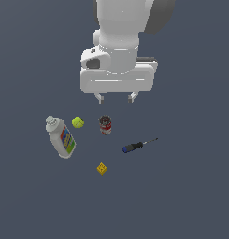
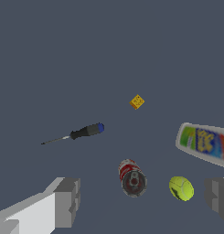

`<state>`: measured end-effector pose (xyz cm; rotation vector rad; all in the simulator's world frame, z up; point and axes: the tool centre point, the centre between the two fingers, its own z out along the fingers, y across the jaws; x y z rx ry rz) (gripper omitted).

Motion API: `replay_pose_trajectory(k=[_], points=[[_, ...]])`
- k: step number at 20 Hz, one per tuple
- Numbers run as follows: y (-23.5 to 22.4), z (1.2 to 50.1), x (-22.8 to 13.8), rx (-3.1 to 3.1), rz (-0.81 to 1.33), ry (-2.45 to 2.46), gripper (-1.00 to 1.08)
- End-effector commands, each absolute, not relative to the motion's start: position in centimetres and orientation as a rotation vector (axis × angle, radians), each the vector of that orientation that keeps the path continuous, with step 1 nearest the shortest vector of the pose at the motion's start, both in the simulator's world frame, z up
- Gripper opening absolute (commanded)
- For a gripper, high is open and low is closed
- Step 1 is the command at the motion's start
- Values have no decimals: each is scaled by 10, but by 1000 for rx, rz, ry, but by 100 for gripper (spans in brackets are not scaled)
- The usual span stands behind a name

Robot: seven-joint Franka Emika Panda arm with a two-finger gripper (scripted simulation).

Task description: Pick up a designated object from a clutter of objects.

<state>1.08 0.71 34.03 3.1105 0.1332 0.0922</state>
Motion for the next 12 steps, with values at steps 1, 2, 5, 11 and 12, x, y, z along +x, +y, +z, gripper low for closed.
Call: replay_pose_trajectory(k=[1,2,5,11,12], points=[[7,340,11,3111,92,133,100],[7,340,11,3111,93,133,100],[10,342,13,3119,98,133,100],[20,347,18,3135,111,133,100],[20,347,17,3135,111,133,100]])
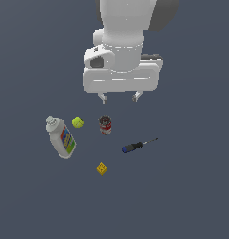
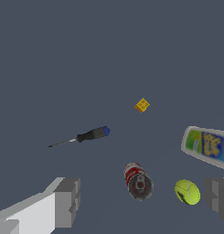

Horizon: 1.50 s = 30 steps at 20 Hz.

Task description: Pick up a designated object from a clutter of objects.

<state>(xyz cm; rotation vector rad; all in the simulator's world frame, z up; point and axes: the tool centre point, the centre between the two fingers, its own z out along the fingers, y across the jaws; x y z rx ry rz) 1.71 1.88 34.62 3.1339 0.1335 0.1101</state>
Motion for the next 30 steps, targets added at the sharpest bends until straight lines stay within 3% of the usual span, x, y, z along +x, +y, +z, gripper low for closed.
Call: replay_pose_trajectory(k=[1,9,17,30], points=[[19,346,17,3135,111,133,100],[-5,321,16,3138,101,143,100],[-64,259,2,3143,79,164,100],[-178,134,-80,3141,28,195,100]])
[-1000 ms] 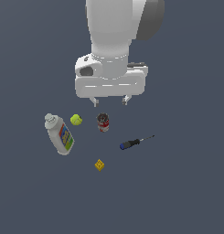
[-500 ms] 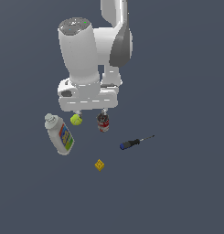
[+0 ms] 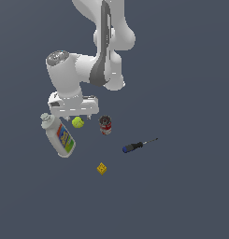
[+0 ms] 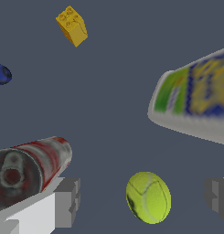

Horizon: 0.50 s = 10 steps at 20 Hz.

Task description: Pick up a designated object from a clutter of objects.

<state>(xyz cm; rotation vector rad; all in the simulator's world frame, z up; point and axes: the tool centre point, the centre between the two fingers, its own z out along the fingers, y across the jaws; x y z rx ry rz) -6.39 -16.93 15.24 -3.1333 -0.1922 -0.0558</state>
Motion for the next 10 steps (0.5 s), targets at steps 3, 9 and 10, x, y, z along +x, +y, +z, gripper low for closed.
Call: replay_pose_trajectory(k=[3,9,10], points=[[-193,117,-98,-3131,-18,-199,100],[-210,96,-124,-3134,-4,-204,100],[-212,95,-126,-3134,-3,-205,100]])
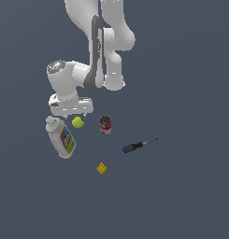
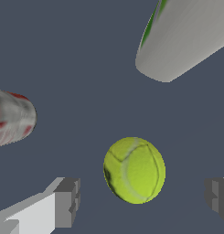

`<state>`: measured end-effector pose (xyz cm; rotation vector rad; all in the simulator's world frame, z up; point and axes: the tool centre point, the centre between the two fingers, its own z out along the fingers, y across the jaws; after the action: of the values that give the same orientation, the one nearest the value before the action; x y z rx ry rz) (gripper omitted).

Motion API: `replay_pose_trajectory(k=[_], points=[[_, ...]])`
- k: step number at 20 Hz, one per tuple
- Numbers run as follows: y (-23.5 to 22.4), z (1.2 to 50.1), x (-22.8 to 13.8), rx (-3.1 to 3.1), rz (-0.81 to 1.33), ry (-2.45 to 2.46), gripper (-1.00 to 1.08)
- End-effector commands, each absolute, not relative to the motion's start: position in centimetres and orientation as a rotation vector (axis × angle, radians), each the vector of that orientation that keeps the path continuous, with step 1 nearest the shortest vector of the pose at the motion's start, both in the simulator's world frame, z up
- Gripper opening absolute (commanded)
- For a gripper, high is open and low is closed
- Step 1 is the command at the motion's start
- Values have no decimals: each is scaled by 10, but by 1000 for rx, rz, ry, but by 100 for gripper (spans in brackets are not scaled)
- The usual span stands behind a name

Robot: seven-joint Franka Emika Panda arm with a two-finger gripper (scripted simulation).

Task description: Pick up a designated object from a clutter of objects.

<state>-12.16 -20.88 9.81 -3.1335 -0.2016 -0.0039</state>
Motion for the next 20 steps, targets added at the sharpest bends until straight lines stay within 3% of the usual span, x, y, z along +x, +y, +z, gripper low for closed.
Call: replay_pose_trajectory(k=[1,20], points=[[-213,93,-128,-3135,-2,-205,100],[-214,49,-131,-3135,1,-205,100]])
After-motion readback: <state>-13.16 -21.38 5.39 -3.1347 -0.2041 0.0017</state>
